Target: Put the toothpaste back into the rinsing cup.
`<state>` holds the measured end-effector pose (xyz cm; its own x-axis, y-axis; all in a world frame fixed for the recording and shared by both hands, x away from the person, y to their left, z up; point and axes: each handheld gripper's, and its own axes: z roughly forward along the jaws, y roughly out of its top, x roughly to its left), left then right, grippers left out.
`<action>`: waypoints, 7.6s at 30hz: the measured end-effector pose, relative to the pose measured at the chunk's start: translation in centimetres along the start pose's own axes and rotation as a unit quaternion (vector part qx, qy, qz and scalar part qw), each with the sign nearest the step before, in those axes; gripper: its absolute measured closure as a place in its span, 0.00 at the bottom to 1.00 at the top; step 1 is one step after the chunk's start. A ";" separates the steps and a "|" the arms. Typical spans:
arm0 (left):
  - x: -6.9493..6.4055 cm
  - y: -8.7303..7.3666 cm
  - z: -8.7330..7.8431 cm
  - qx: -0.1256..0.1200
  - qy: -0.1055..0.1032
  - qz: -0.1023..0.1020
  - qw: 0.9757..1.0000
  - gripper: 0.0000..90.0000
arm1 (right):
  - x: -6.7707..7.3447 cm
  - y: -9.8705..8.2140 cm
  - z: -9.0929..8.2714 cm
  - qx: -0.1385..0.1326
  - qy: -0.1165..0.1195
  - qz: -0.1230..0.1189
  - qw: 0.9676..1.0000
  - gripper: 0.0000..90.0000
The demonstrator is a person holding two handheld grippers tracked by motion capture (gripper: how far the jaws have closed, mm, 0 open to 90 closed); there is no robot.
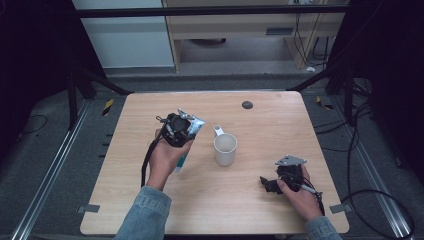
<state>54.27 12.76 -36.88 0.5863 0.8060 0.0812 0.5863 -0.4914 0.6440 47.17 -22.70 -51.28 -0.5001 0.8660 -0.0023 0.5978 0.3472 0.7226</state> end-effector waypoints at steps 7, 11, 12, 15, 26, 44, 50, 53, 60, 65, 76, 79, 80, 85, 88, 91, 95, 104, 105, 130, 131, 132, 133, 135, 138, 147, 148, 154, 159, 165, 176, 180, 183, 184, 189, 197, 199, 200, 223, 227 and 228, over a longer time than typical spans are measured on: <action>-0.3 0.5 -0.3 -0.007 0.001 0.005 1.000 0.86 | 0.0 0.0 0.0 0.000 0.000 0.000 1.000 0.00; -0.5 0.7 -0.4 -0.010 -0.001 0.008 1.000 0.86 | 0.0 0.0 0.0 0.000 0.001 0.000 1.000 0.00; -0.5 0.8 -0.4 -0.010 -0.001 0.009 1.000 0.86 | 0.0 0.0 0.0 0.000 0.000 -0.001 1.000 0.00; -0.6 1.1 -0.7 -0.014 0.000 0.009 1.000 0.86 | 0.0 0.0 0.0 0.000 0.000 -0.001 1.000 0.00; -1.3 2.4 -0.8 -0.024 0.000 0.020 1.000 0.86 | 0.0 0.0 0.0 0.000 0.000 -0.001 1.000 0.00; -1.6 3.7 -1.4 -0.039 0.004 0.024 0.999 0.86 | -0.1 0.0 0.0 -0.001 -0.001 -0.005 1.000 0.00; -1.5 3.6 -1.3 -0.036 0.004 0.026 0.999 0.86 | -0.1 0.0 0.0 -0.001 -0.001 -0.005 1.000 0.00; -1.5 3.7 -1.3 -0.039 0.002 0.024 0.999 0.86 | -0.1 0.0 0.0 -0.001 -0.001 -0.006 1.000 0.00; -1.7 4.3 -2.0 -0.053 0.002 0.022 0.998 0.86 | -0.1 0.0 0.0 -0.001 -0.001 -0.006 1.000 0.00; -2.0 5.1 -2.6 -0.066 0.001 0.023 0.998 0.86 | -0.1 0.0 0.0 0.000 -0.002 -0.006 1.000 0.00; -2.5 5.8 -3.5 -0.086 0.006 0.024 0.996 0.86 | -0.1 0.0 0.0 0.000 -0.002 -0.006 1.000 0.00; -2.5 6.1 -3.9 -0.095 0.007 0.025 0.995 0.86 | -0.1 0.0 0.0 0.000 -0.002 -0.005 1.000 0.00; -2.6 6.2 -4.0 -0.097 0.006 0.025 0.995 0.86 | -0.1 0.0 0.0 0.000 -0.002 -0.006 1.000 0.00; -2.8 6.4 -4.2 -0.103 0.006 0.026 0.994 0.86 | -0.1 0.0 0.0 -0.001 -0.002 -0.005 1.000 0.00; -3.1 6.6 -4.4 -0.108 0.005 0.028 0.994 0.86 | -0.1 0.0 0.0 -0.001 -0.001 -0.005 1.000 0.00; -3.3 6.7 -4.6 -0.112 0.003 0.029 0.993 0.86 | -0.1 0.0 0.0 0.000 -0.002 -0.008 1.000 0.00; -3.6 7.0 -4.5 -0.113 0.000 0.032 0.993 0.86 | -0.1 0.0 0.0 0.000 -0.003 -0.008 1.000 0.00; -4.2 7.8 -4.4 -0.119 -0.006 0.033 0.992 0.86 | -0.1 0.0 0.0 0.000 -0.002 -0.005 1.000 0.00; -4.4 7.9 -4.3 -0.120 -0.007 0.032 0.992 0.86 | -0.1 0.0 0.0 0.000 -0.003 -0.007 1.000 0.00; -5.8 8.8 -3.7 -0.157 -0.004 0.026 0.987 0.86 | -0.1 0.0 0.0 0.001 -0.003 -0.008 1.000 0.00; -5.9 8.8 -3.5 -0.155 -0.014 0.030 0.987 0.86 | -0.1 0.0 0.0 0.001 -0.003 -0.006 1.000 0.00; -6.0 8.9 -3.4 -0.153 -0.018 0.032 0.988 0.86 | -0.1 0.0 0.0 0.001 -0.003 -0.008 1.000 0.00; -6.0 8.9 -3.4 -0.153 -0.018 0.032 0.988 0.87 | -0.1 0.0 0.0 0.001 -0.003 -0.008 1.000 0.00; -6.1 8.9 -3.3 -0.154 -0.018 0.033 0.987 0.87 | -0.1 0.0 0.0 0.001 -0.003 -0.007 1.000 0.00; -6.3 8.9 -3.1 -0.158 -0.021 0.030 0.987 0.87 | 0.0 0.0 0.0 0.001 -0.003 -0.006 1.000 0.00; -7.2 8.9 -2.9 -0.179 -0.023 0.025 0.983 0.87 | -0.1 0.0 0.0 0.001 -0.003 -0.006 1.000 0.00; -7.4 8.9 -2.7 -0.183 -0.023 0.025 0.983 0.87 | 0.0 0.0 0.0 0.001 -0.003 -0.005 1.000 0.00; -7.9 8.9 -2.3 -0.187 -0.028 0.027 0.982 0.87 | -0.1 0.0 0.0 0.001 -0.002 -0.006 1.000 0.00; -8.0 8.5 -2.1 -0.193 -0.024 0.022 0.981 0.87 | -0.1 0.0 0.0 0.001 -0.003 -0.007 1.000 0.00; -8.1 8.0 -2.1 -0.204 -0.022 0.016 0.979 0.87 | -0.1 0.0 0.0 0.001 -0.003 -0.008 1.000 0.00; -8.3 7.2 -1.5 -0.215 -0.025 0.014 0.976 0.86 | -0.1 0.0 0.0 0.001 -0.003 -0.006 1.000 0.00; -8.1 6.8 -1.6 -0.225 -0.032 0.004 0.974 0.87 | -0.1 0.0 0.0 0.001 -0.003 -0.008 1.000 0.00; -8.3 6.6 -1.5 -0.231 -0.030 0.003 0.973 0.87 | 0.0 0.0 0.0 0.001 -0.001 -0.005 1.000 0.00; -8.3 6.6 -1.5 -0.231 -0.030 0.003 0.973 0.87 | 0.0 0.0 0.0 0.001 -0.001 -0.005 1.000 0.00; -8.6 6.4 -1.2 -0.231 -0.024 0.007 0.973 0.87 | 0.0 0.0 0.0 0.000 -0.002 -0.004 1.000 0.00; -8.6 6.1 -0.8 -0.231 -0.024 0.006 0.973 0.86 | -0.1 0.0 0.0 0.000 -0.002 -0.006 1.000 0.00; -8.5 5.9 -0.8 -0.230 -0.023 0.005 0.973 0.87 | 0.0 0.0 0.0 0.000 -0.002 -0.005 1.000 0.00; -8.5 5.9 -0.7 -0.231 -0.023 0.004 0.973 0.87 | -0.1 0.0 0.0 0.000 -0.003 -0.009 1.000 0.00; -8.9 4.5 0.7 -0.231 -0.019 0.004 0.973 0.86 | -0.1 0.0 0.0 0.000 -0.002 -0.006 1.000 0.00; -8.7 4.2 0.7 -0.228 -0.019 0.004 0.973 0.86 | -0.1 0.0 0.0 -0.001 -0.002 -0.006 1.000 0.00; -8.7 4.1 0.7 -0.230 -0.018 0.003 0.973 0.86 | -0.1 0.0 0.0 -0.001 -0.002 -0.006 1.000 0.00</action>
<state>52.01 3.49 -35.50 0.6133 0.7872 0.0646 0.2760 -0.2902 0.9163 47.21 -22.76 -51.29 -0.5044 0.8634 -0.0135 0.5912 0.3567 0.7234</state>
